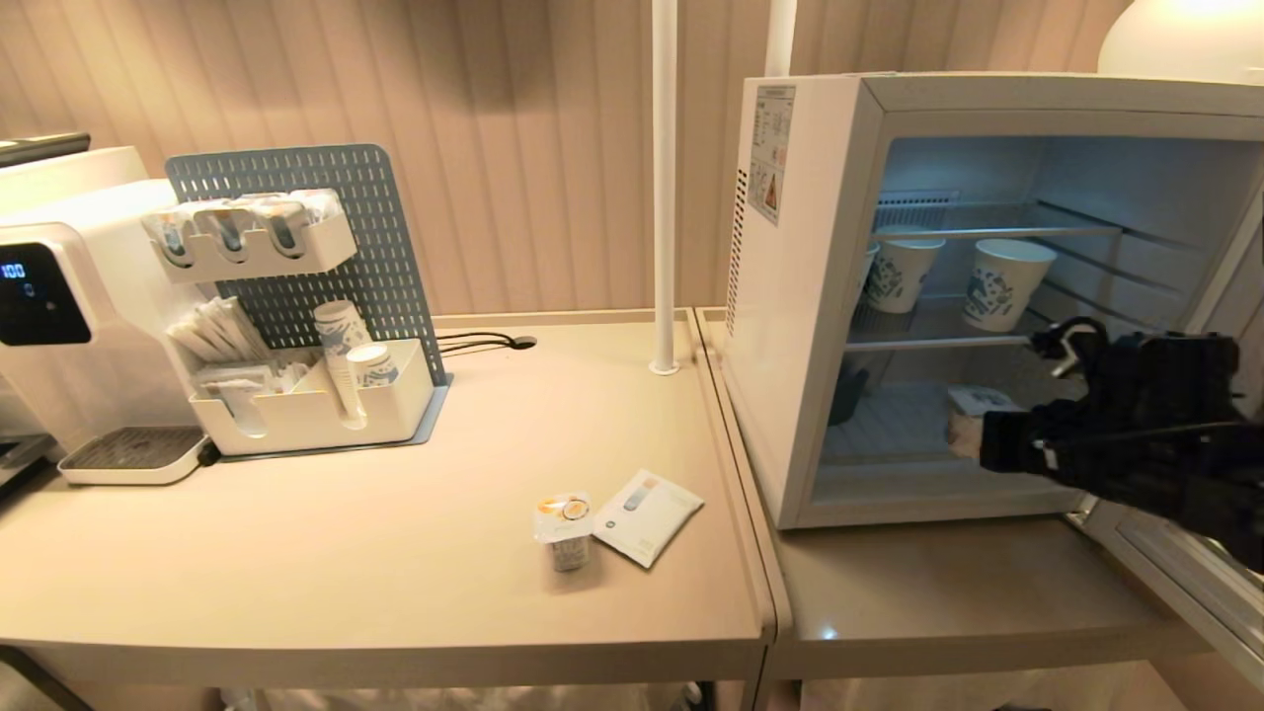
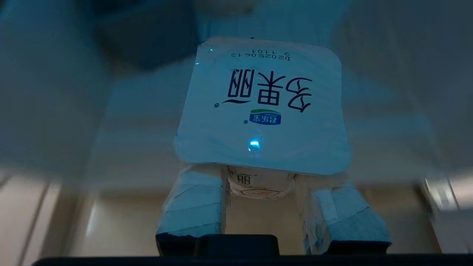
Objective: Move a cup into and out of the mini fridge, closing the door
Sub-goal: Put the yoghurt in the freezer
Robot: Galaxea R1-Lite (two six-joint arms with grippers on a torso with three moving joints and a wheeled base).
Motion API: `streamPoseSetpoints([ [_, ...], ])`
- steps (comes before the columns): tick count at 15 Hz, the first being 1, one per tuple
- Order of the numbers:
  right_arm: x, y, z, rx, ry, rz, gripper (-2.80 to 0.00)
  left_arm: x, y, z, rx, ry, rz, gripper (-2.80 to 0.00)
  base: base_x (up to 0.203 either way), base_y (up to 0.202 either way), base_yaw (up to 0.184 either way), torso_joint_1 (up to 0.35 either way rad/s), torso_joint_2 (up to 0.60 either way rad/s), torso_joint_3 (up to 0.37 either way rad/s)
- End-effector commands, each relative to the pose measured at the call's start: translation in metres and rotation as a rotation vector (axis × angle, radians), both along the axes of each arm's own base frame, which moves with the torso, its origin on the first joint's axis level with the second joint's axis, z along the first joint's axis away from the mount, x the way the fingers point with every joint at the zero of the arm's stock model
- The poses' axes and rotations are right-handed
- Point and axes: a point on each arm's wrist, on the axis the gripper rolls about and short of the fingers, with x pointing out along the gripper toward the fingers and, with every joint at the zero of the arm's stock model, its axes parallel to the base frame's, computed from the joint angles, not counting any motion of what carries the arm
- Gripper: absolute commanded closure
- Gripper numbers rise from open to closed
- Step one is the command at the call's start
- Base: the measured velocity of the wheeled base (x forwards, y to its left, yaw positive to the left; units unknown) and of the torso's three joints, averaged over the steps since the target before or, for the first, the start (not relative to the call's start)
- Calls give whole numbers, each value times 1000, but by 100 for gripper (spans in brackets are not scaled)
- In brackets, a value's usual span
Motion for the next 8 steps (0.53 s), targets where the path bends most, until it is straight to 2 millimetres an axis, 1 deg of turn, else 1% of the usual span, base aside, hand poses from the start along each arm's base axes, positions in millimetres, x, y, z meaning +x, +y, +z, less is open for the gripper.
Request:
streamPoseSetpoints([
  [1,53,3,-53,-8,47,-34,0,0,0,0,-2,0,0,0,0,0,0,0,0,0],
  [2,66,6,-58,-14,19,-69,0,0,0,0,0,0,0,0,0,0,0,0,0,0],
  [5,89,13,-72,-36,-22,-123,0,0,0,0,-3,-4,0,0,0,0,0,0,0,0],
  [6,93,17,-77,-45,-21,-134,0,0,0,0,-3,-6,0,0,0,0,0,0,0,0],
  [8,94,26,-86,-53,-3,-127,0,0,0,0,-3,-5,0,0,0,0,0,0,0,0],
])
